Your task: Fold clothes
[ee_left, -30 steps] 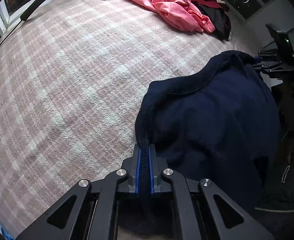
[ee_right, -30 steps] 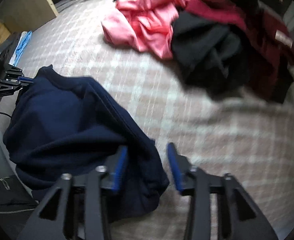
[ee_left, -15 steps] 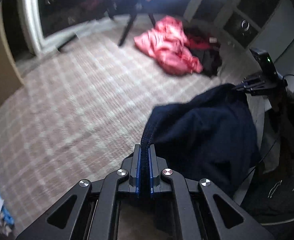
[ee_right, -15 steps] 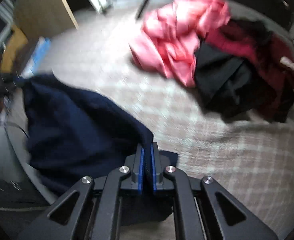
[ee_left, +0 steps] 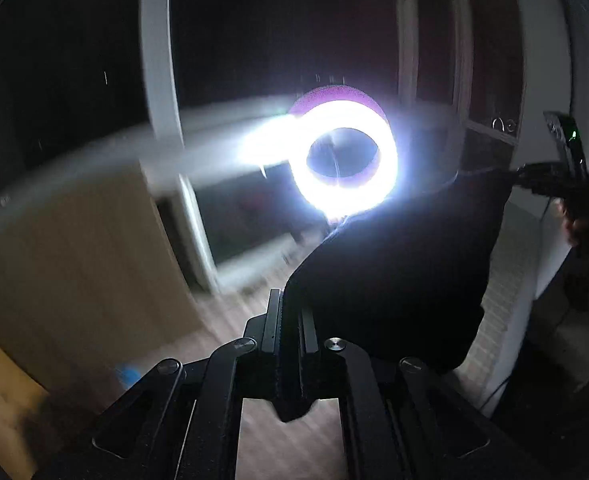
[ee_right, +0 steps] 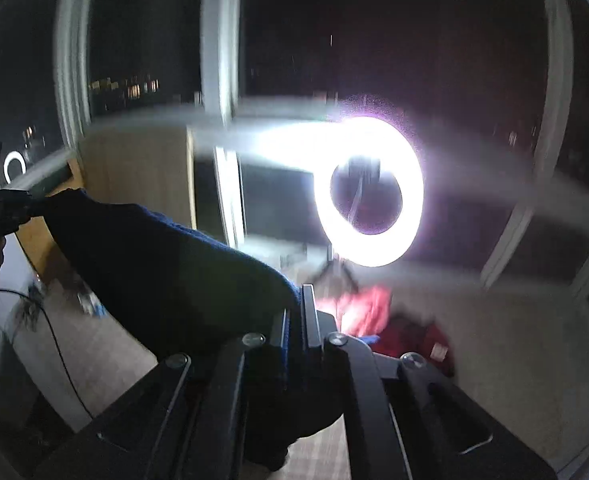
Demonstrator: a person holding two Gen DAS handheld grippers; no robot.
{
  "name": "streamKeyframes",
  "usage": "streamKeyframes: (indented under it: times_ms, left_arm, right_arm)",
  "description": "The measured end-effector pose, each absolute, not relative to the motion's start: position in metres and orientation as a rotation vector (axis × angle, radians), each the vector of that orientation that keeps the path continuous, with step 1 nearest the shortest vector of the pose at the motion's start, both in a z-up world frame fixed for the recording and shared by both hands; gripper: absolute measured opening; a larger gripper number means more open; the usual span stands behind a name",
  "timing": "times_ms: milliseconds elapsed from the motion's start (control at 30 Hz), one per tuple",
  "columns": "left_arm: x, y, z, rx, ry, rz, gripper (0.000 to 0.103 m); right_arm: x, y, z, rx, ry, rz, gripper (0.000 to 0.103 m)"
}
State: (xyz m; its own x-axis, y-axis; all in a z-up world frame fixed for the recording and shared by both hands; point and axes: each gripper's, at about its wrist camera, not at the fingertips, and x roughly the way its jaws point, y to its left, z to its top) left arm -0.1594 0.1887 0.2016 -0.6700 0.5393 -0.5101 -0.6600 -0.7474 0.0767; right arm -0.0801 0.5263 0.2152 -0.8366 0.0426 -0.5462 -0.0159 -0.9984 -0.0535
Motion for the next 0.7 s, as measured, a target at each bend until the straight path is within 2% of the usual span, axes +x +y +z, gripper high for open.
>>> streamKeyframes:
  times_ms: [233, 433, 700]
  left_arm:
    - [-0.087, 0.129, 0.331, -0.279, 0.408, 2.551, 0.005]
    - [-0.037, 0.086, 0.39, -0.13, 0.416, 2.639, 0.005]
    - [-0.017, 0.058, 0.429, -0.105, 0.451, 2.708, 0.006]
  right_arm:
    - [-0.013, 0.446, 0.335, -0.48, -0.245, 3.009, 0.004]
    - [0.032, 0.401, 0.383, -0.242, -0.313, 3.025, 0.004]
    - [0.037, 0.383, 0.411, -0.236, -0.271, 3.069, 0.004]
